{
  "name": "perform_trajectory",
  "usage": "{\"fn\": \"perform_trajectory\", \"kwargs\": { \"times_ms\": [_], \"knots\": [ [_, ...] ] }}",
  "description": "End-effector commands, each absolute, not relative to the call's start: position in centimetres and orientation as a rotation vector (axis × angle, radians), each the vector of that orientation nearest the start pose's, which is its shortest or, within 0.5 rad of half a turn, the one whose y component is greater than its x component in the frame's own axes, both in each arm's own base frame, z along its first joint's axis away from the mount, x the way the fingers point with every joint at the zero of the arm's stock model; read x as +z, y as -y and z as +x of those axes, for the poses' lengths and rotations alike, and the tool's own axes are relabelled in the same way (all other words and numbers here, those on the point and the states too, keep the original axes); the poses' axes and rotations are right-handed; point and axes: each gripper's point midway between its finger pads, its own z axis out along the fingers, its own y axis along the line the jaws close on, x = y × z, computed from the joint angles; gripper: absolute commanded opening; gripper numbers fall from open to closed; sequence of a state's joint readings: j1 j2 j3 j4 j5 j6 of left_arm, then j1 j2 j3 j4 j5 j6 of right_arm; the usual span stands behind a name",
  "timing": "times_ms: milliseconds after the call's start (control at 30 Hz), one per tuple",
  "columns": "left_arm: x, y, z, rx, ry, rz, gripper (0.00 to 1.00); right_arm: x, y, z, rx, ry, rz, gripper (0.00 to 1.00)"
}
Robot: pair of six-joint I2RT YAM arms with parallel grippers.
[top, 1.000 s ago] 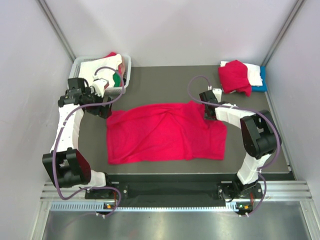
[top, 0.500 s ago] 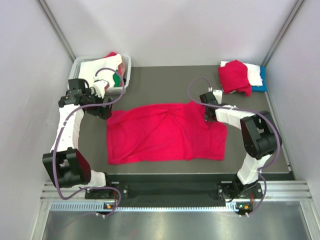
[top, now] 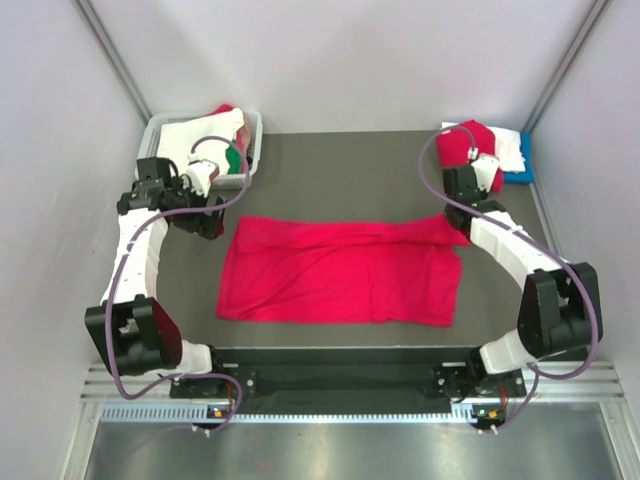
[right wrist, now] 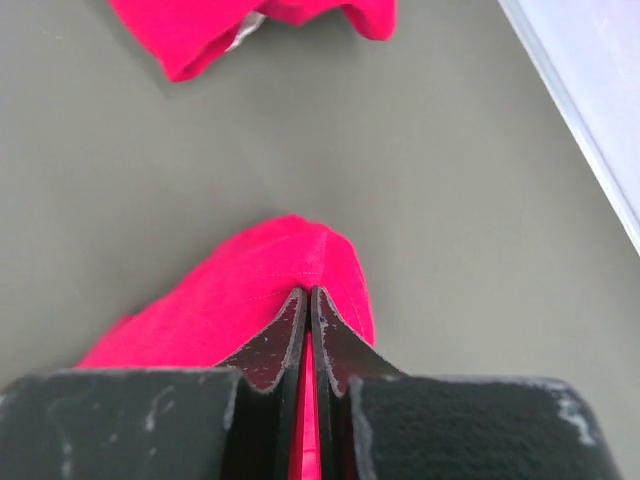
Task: Fold and stack the t-shirts
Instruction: Fold the tshirt
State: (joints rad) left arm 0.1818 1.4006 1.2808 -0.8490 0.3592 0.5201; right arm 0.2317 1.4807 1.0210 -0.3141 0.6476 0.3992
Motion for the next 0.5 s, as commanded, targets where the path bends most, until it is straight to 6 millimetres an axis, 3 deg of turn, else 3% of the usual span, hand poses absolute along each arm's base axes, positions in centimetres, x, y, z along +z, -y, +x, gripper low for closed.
{"fn": "perform_trajectory", "kwargs": {
  "times_ms": [0,200,333,467],
  "knots": [
    [19.7,-1.6,33.5,-0.157,-2.348,0.572,0.97,14.7,-0.3,39.7,-0.375,-2.158,0.445,0.00],
    [19.8,-1.5,33.6,-0.163,-2.347,0.569,0.97,12.8,-3.5,37.4,-0.289,-2.229,0.357,0.00],
    [20.2,-1.1,34.0,-0.192,-2.334,0.556,0.97,10.7,-5.5,33.9,-0.229,-2.316,0.272,0.00],
    [20.2,-0.7,34.2,-0.227,-2.335,0.548,0.97,10.0,-6.2,29.9,-0.246,-2.369,0.197,0.00]
  ]
}}
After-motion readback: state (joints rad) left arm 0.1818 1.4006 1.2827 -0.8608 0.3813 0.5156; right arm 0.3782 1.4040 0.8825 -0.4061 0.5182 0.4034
